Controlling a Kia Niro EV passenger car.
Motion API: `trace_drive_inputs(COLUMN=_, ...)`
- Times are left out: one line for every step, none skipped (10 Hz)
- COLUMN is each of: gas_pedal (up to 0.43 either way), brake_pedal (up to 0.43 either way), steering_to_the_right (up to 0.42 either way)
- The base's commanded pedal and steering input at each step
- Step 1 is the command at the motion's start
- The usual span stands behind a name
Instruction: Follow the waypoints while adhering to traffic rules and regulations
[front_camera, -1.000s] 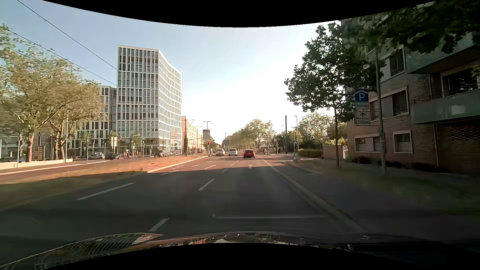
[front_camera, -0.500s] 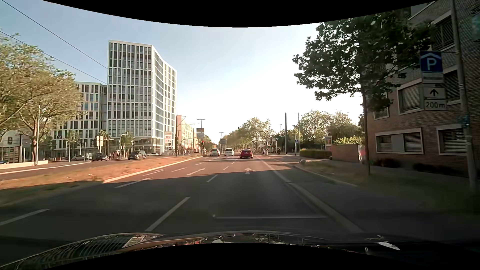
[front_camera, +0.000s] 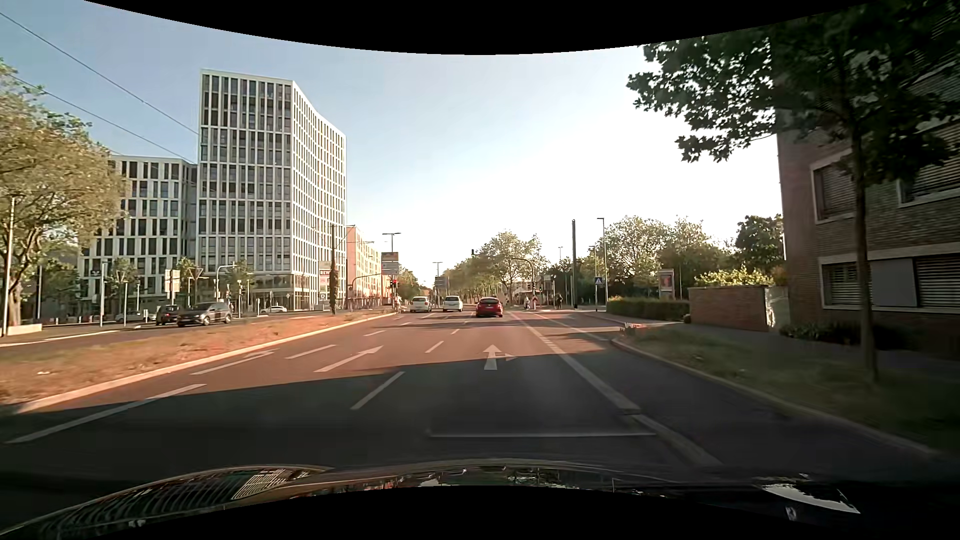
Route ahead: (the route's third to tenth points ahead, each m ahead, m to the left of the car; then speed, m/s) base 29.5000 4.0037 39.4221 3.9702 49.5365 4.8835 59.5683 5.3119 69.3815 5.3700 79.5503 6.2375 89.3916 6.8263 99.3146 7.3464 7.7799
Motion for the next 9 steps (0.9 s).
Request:
trace_drive_inputs(gas_pedal=0.0, brake_pedal=0.0, steering_to_the_right=0.005)
trace_drive_inputs(gas_pedal=0.0, brake_pedal=0.0, steering_to_the_right=0.004)
trace_drive_inputs(gas_pedal=0.0, brake_pedal=0.0, steering_to_the_right=0.004)
trace_drive_inputs(gas_pedal=0.0, brake_pedal=0.0, steering_to_the_right=0.004)
trace_drive_inputs(gas_pedal=0.067, brake_pedal=0.0, steering_to_the_right=0.004)
trace_drive_inputs(gas_pedal=0.157, brake_pedal=0.0, steering_to_the_right=0.004)
trace_drive_inputs(gas_pedal=0.177, brake_pedal=0.0, steering_to_the_right=0.003)
trace_drive_inputs(gas_pedal=0.22, brake_pedal=0.0, steering_to_the_right=0.003)
trace_drive_inputs(gas_pedal=0.228, brake_pedal=0.0, steering_to_the_right=0.003)
